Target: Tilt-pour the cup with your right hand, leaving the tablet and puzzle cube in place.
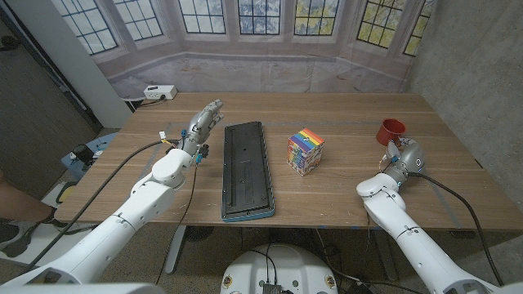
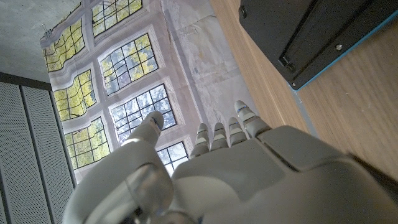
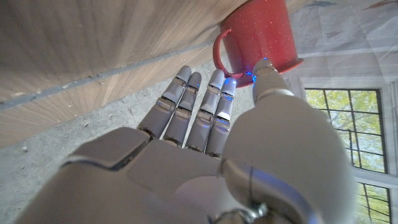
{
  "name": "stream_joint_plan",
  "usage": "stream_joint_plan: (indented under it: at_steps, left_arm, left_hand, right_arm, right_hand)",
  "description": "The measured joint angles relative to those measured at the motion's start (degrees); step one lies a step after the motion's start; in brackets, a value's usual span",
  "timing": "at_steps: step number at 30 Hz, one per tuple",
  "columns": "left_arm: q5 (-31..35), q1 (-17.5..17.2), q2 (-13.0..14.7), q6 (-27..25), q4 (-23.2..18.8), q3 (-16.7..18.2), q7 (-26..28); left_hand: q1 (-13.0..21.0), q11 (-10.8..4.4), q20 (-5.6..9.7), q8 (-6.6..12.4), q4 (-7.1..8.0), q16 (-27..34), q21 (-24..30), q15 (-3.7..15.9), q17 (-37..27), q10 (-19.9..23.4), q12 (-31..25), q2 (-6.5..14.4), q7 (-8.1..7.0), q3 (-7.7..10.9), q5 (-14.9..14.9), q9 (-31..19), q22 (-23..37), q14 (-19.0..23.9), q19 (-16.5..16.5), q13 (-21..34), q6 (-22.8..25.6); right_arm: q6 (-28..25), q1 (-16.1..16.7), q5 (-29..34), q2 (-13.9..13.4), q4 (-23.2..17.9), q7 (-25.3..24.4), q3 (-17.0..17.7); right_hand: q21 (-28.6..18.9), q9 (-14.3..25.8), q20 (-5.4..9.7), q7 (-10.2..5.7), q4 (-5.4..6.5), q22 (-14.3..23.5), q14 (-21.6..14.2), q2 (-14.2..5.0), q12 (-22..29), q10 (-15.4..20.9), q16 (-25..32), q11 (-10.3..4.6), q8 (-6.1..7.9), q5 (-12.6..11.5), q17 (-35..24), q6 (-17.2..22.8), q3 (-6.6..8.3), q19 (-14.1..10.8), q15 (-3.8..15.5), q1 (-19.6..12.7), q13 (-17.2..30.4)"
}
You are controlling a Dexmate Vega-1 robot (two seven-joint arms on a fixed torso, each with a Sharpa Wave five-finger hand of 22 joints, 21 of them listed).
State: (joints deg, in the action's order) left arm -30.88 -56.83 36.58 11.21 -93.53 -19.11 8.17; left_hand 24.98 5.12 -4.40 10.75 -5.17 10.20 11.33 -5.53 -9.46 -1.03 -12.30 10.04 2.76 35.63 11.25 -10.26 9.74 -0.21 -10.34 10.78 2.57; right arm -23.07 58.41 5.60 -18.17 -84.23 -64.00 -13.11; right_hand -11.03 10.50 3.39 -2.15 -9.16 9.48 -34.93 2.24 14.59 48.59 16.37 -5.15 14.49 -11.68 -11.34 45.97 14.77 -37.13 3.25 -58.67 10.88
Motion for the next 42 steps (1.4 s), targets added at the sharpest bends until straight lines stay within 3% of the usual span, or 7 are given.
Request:
stream_joint_plan:
  at_steps: [21, 42]
  left_arm:
    - [0.2, 0.9, -0.4, -0.8, 0.0, -0.8, 0.0]
    - [0.8, 0.6, -0.1, -2.4, -1.9, -1.0, 1.2]
  left_hand:
    - [0.1, 0.09, 0.00, 0.00, -0.06, 0.0, 0.0, 0.00, 0.0, 0.5, 0.0, 0.1, 0.00, -0.07, 0.0, 0.0, 0.0, 0.0, 0.0, 0.0, 0.6]
    - [0.5, 0.09, 0.00, 0.00, -0.30, 0.0, 0.0, -0.32, 0.0, 0.5, 0.0, 0.0, 0.23, -0.31, 0.0, 0.0, 0.0, 0.3, 0.0, 0.0, 0.8]
  right_arm:
    - [-0.8, 1.5, 0.8, 0.5, -2.9, 0.1, 2.0]
    - [0.6, 2.1, -5.9, -7.5, -4.6, 4.9, 0.9]
  right_hand:
    - [0.0, 0.0, 0.00, 0.00, 0.40, 0.0, 0.0, 0.00, 0.0, -0.2, 0.0, 0.22, -0.35, 0.0, -0.3, 0.0, -0.40, 0.0, 0.00, 0.0, 0.2]
    - [0.0, 0.0, -0.02, -0.52, 0.08, 0.0, 0.4, -0.76, -1.3, -1.1, -0.5, -0.17, -1.58, 0.0, -0.5, -1.2, -0.71, 0.0, -0.06, -1.2, 0.2]
